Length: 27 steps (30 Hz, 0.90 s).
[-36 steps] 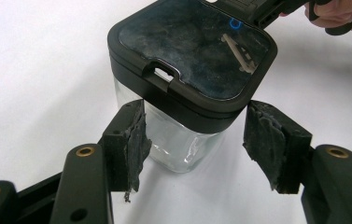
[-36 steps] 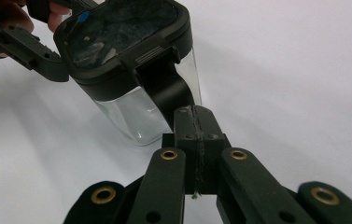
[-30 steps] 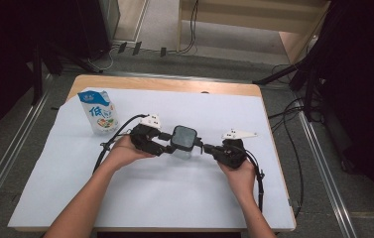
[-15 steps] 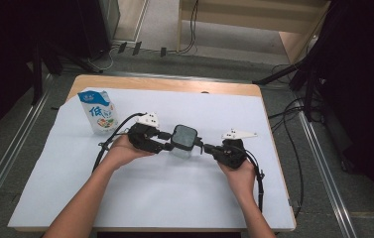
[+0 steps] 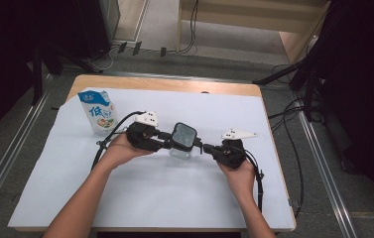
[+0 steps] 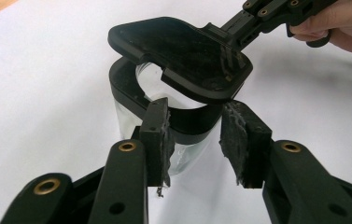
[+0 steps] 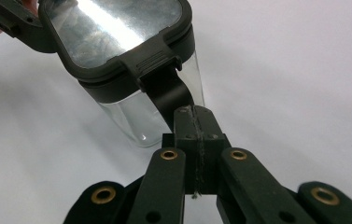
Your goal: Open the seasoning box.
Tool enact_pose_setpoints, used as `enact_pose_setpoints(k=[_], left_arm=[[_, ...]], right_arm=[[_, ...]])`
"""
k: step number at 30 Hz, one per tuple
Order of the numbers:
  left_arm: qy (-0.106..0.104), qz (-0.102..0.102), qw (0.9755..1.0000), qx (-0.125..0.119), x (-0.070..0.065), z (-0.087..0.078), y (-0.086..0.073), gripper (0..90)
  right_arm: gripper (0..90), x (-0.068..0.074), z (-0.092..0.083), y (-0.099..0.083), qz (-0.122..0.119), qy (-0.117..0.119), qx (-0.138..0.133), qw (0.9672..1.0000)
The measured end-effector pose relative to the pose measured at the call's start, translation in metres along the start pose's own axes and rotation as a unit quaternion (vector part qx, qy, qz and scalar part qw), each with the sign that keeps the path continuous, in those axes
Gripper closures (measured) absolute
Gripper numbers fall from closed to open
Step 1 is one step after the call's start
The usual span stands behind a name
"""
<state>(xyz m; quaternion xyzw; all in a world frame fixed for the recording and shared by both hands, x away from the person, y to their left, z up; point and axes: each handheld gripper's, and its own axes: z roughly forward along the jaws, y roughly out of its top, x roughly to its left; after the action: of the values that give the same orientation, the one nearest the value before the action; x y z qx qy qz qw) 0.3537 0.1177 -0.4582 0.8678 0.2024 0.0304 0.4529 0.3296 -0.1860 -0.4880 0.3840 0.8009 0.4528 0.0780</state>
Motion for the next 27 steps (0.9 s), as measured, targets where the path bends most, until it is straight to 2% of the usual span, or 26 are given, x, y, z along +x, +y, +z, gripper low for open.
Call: enact_pose_setpoints(k=[5, 8, 14, 15, 18, 23, 27], left_arm=[[-0.015, -0.001, 0.9999, -0.005, 0.000, -0.003, 0.003, 74.9], [-0.021, 0.001, 0.9998, 0.004, -0.003, -0.001, 0.007, 80.1], [-0.020, -0.016, 0.9995, 0.020, -0.005, 0.002, 0.015, 89.7], [-0.020, -0.012, 0.9994, 0.025, -0.005, 0.001, 0.017, 90.0], [-0.023, -0.008, 0.9996, 0.016, -0.008, 0.001, 0.022, 90.0], [-0.021, 0.000, 0.9997, 0.016, -0.011, 0.003, 0.033, 90.0], [-0.023, -0.002, 0.9995, 0.020, -0.013, 0.006, 0.041, 90.0]], right_arm=[[90.0, 0.000, 0.000, 0.000, 0.001, 0.001, 0.000, 1.0000], [90.0, 0.000, 0.000, -0.001, 0.002, 0.001, 0.002, 1.0000], [90.0, 0.000, 0.000, -0.002, 0.007, 0.004, 0.002, 1.0000], [90.0, 0.000, 0.000, -0.002, 0.008, 0.005, 0.001, 1.0000], [90.0, 0.000, 0.000, -0.003, 0.010, 0.004, 0.001, 0.9999], [90.0, 0.000, 0.000, -0.003, 0.016, 0.008, 0.001, 0.9998], [90.0, -0.001, 0.000, -0.004, 0.018, 0.008, 0.000, 0.9998]])
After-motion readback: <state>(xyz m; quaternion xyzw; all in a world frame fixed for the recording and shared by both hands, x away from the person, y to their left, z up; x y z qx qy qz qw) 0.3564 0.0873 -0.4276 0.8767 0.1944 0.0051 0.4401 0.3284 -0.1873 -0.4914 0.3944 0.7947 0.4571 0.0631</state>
